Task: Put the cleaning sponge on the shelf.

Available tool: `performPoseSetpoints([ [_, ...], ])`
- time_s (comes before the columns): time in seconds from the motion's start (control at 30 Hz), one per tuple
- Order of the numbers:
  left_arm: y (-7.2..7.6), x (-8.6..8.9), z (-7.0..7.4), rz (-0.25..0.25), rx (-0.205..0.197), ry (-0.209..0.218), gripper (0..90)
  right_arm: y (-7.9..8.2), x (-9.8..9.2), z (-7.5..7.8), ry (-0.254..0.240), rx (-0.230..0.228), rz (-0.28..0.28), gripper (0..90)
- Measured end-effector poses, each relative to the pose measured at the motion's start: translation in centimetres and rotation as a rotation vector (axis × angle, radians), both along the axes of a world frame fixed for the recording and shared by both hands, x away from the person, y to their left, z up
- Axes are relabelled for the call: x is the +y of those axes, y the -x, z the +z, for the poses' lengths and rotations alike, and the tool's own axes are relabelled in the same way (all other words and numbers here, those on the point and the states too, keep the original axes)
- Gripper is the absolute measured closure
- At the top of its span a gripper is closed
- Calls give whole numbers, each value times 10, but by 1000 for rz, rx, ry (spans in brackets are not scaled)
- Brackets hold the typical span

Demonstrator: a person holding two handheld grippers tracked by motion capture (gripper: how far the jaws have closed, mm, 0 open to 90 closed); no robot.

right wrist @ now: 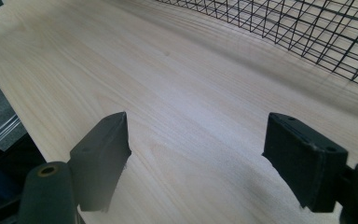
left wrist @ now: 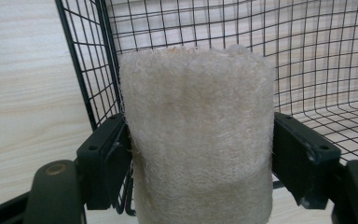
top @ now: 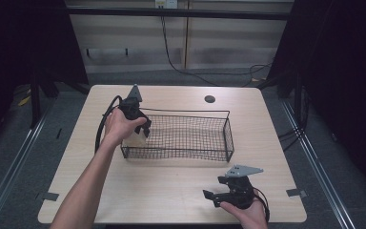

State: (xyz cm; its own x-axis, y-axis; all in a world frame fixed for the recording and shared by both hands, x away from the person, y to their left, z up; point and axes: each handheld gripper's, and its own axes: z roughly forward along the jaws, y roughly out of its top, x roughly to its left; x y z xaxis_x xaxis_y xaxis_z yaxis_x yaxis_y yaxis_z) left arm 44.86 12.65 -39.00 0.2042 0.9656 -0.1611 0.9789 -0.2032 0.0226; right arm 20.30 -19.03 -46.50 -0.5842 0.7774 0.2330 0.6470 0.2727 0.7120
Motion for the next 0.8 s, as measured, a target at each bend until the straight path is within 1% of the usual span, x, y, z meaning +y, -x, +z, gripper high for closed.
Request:
performPoseSetpoints([
  [0.03,0,1,-1,-7,4,-1,260,0,0,0,0,0,0,221],
  [0.1,0,2,-4,-5,11,4,260,0,0,0,-1,1,0,221],
  [0.17,0,3,-7,-1,10,-12,260,0,0,0,0,3,-1,221],
  [0.23,0,4,-9,8,16,-4,260,0,1,0,0,3,3,221],
  [0.3,0,3,-11,4,17,-12,260,0,1,0,0,2,4,221],
  [0.43,0,2,-12,13,9,-17,259,0,1,0,0,4,2,221],
  [0.57,2,-1,-13,11,-5,-37,260,0,1,0,0,3,3,221],
  [0.6,2,-2,-13,-3,-3,-43,260,-1,1,-1,0,2,5,222],
  [0.63,3,-4,-14,6,-11,-47,260,-1,1,-1,1,2,5,222],
  [0.67,3,-4,-13,-2,-7,-50,260,-1,1,-1,2,1,5,221],
  [0.73,3,-5,-13,-2,-9,-45,260,0,1,0,1,1,5,221],
  [0.8,3,-6,-14,-11,-6,-57,260,0,1,0,0,3,4,222],
])
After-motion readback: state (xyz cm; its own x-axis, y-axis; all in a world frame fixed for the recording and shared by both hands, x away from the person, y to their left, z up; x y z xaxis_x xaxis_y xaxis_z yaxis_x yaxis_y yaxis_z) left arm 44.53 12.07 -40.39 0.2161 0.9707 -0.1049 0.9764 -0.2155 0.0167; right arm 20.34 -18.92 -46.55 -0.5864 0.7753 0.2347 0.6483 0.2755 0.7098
